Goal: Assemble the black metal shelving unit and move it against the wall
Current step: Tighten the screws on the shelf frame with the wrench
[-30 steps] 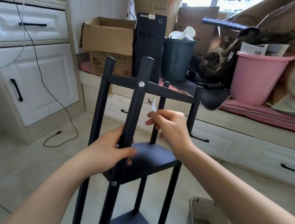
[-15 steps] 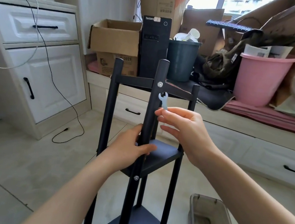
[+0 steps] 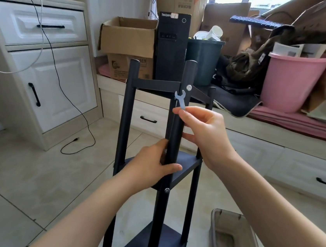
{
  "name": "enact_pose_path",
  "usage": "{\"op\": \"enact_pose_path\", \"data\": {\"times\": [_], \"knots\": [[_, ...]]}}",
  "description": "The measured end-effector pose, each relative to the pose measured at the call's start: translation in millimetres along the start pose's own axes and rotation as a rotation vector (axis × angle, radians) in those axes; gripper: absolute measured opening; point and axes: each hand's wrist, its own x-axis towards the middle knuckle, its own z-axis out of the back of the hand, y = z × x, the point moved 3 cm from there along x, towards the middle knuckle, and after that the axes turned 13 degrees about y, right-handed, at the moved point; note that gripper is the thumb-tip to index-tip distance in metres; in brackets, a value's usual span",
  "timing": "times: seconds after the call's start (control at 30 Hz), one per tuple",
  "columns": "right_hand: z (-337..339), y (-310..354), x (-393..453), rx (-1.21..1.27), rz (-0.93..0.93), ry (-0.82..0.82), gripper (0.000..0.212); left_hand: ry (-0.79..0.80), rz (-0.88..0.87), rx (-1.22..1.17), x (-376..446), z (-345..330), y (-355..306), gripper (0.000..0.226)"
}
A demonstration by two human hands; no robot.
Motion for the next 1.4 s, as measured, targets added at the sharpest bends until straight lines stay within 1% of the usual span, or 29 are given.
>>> {"op": "enact_pose_path", "data": {"times": [0.07, 0.1, 0.17, 0.23, 0.3, 0.33, 0.37, 0.4, 0.47, 0.5, 0.57, 0.6, 0.7, 0.8, 0.97, 1.27, 1.4], "knots": [[5, -2, 2, 0.023, -0.018, -0.007, 0.014, -0.02, 0.014, -0.007, -2, 5, 5, 0.031], [8, -4, 3, 0.042, -0.029, -0.009, 0.015, -0.056, 0.022, -0.006, -3, 10, 7, 0.028], [16, -7, 4, 0.088, -0.049, -0.013, 0.015, -0.177, 0.044, 0.003, -7, 23, 12, 0.024], [23, -10, 5, 0.117, -0.062, -0.015, 0.014, -0.332, 0.073, 0.019, -13, 37, 20, 0.021], [31, -10, 5, 0.126, -0.066, -0.007, 0.015, -0.446, 0.139, 0.063, -18, 48, 31, 0.025], [34, -11, 4, 0.127, -0.067, 0.001, 0.015, -0.466, 0.19, 0.064, -20, 51, 38, 0.029], [37, -11, 5, 0.126, -0.068, 0.01, 0.015, -0.452, 0.254, 0.051, -19, 52, 45, 0.034], [40, -11, 5, 0.126, -0.069, 0.019, 0.015, -0.398, 0.332, 0.026, -19, 51, 54, 0.041], [43, -12, 4, 0.128, -0.074, 0.034, 0.014, -0.197, 0.478, -0.063, -18, 45, 69, 0.059], [44, -12, 4, 0.127, -0.075, 0.039, 0.014, -0.086, 0.52, -0.12, -19, 40, 74, 0.064], [46, -13, 4, 0.129, -0.074, 0.047, 0.014, 0.087, 0.537, -0.178, -20, 31, 81, 0.057], [46, -14, 3, 0.135, -0.072, 0.052, 0.014, 0.128, 0.521, -0.184, -20, 28, 83, 0.052], [48, -15, 3, 0.138, -0.065, 0.049, 0.014, 0.122, 0.462, -0.231, -17, 21, 88, 0.048], [51, -16, 3, 0.109, -0.053, 0.022, 0.015, 0.061, 0.455, -0.275, -11, 21, 92, 0.041], [58, -15, 4, 0.016, -0.044, 0.003, 0.013, 0.054, 0.441, -0.278, -7, 19, 93, 0.033], [59, -17, 8, -0.164, -0.025, -0.09, 0.019, 0.271, 0.423, -0.299, -9, -2, 82, 0.023], [64, -23, 8, -0.172, -0.022, -0.105, 0.02, 0.287, 0.417, -0.288, -5, -12, 80, 0.018]]}}
